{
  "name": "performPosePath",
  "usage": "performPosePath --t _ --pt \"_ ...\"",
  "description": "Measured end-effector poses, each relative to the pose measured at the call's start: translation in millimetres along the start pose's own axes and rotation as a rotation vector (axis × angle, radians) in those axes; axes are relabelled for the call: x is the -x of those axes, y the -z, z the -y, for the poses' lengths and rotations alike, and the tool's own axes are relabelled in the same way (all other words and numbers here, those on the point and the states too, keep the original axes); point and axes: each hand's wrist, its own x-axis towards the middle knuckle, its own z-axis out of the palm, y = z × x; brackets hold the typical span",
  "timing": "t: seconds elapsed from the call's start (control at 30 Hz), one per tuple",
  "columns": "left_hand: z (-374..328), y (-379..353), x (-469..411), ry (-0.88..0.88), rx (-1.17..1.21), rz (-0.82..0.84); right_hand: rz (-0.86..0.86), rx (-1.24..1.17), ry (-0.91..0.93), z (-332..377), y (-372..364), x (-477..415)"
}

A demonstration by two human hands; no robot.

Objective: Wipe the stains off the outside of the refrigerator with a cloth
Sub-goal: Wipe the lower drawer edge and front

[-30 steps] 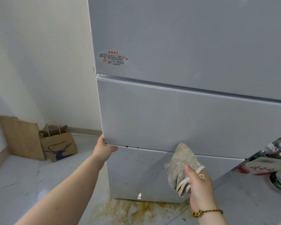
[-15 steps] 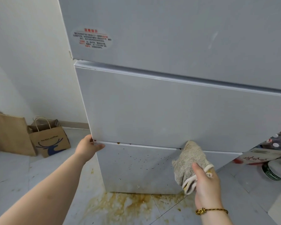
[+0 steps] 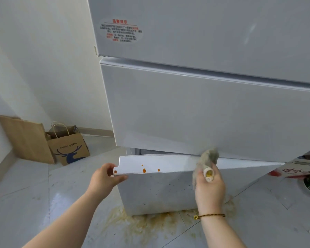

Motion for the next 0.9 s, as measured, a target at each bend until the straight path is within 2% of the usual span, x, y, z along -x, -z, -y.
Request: performPosePath --t 0.13,0.23,0.37,0.43,0.5,0.63,0.7,0.77,0.87,0.9 --pt "12.3 -1.7 20.6 0.001 -0.037 0.012 0.257 0.414 0.367 -7.0 -47.1 31.4" --pt "18.8 -4.1 32.0 -0.011 -0.083 0.026 0.316 0.718 0.56 -14.5 -71.1 48.0" --pt "17.8 -4.5 38.7 -0.052 -0.129 -0.002 0.581 0.813 0.72 -2.5 -61.4 72.6" --pt "16.8 -3.5 42.1 -0.081 -0.177 -0.01 0.731 0.758 0.811 0.1 -61.8 80.0" --pt "17.9 -1.7 47.7 -0.113 -0.182 0.005 0.749 0.804 0.959 -4.3 -61.1 86.5" --pt "27.0 2.1 54.8 -0.12 -0.133 0.056 0.782 0.879 1.136 -22.8 -52.2 80.0" --pt "28.7 1.5 54.5 -0.099 -0.087 0.064 0.73 0.957 1.105 -30.1 -40.1 64.5" --pt "28.0 2.3 53.6 -0.08 -0.057 0.069 0.673 0.98 0.977 -27.4 -29.5 54.8" --pt "27.6 7.2 52.3 -0.079 -0.016 0.114 0.693 0.924 0.821 -14.5 -29.9 54.2" --pt "28.3 9.0 51.8 -0.075 0.003 0.131 0.708 0.914 0.844 -14.4 -36.1 56.3"
